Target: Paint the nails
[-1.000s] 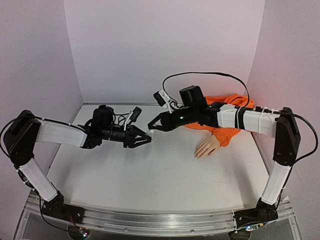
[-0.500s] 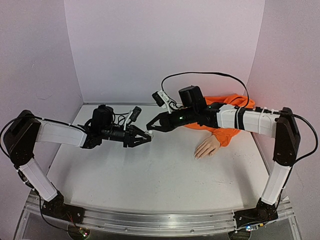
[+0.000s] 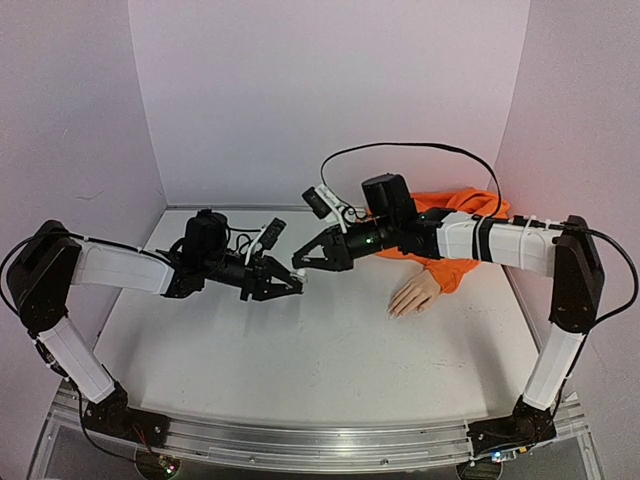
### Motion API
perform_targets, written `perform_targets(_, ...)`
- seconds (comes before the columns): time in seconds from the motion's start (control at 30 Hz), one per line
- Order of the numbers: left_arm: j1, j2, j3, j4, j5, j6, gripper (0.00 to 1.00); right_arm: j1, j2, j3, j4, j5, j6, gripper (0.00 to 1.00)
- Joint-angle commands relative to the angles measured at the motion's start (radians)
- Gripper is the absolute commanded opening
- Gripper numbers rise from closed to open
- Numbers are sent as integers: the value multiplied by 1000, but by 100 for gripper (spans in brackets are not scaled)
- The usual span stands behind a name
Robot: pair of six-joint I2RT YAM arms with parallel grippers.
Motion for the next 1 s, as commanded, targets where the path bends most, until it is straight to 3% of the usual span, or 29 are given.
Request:
perform_targets(0.0, 1, -62, 39, 84, 199, -30, 0, 19, -49, -61, 18, -368, -290, 0)
perform_targets(0.1, 1, -73, 35, 85, 226, -56, 0, 19, -20, -20, 7, -411, -294, 0)
perform_targets(0.17, 1, -110, -1, 86, 134, -40, 0, 19, -41, -23, 10, -334, -290, 4)
perform_targets(0.23, 0, -159, -53, 86, -28, -7, 0, 19, -76, -33, 16, -176, -256, 46)
perform_targets(0.4, -15, -266, -173, 87, -576, 59, 0, 19, -143, -43, 30, 244, -80, 97)
perform_targets(0.47, -26, -294, -199, 87, -746, 83, 0, 19, -147, -32, 28, 359, -15, 98)
perform_targets(0.6, -35, -320, -220, 85, -904, 105, 0, 18, -121, -13, 27, 514, 150, 98)
perform_targets(0.77, -52, -320, -222, 73, -997, 122, 0, 19, -30, 72, 8, 383, 241, 98)
perform_targets(0.97, -103, -316, -219, 62, -1125, 190, 0, 62, 3, 78, 55, 463, 335, 90)
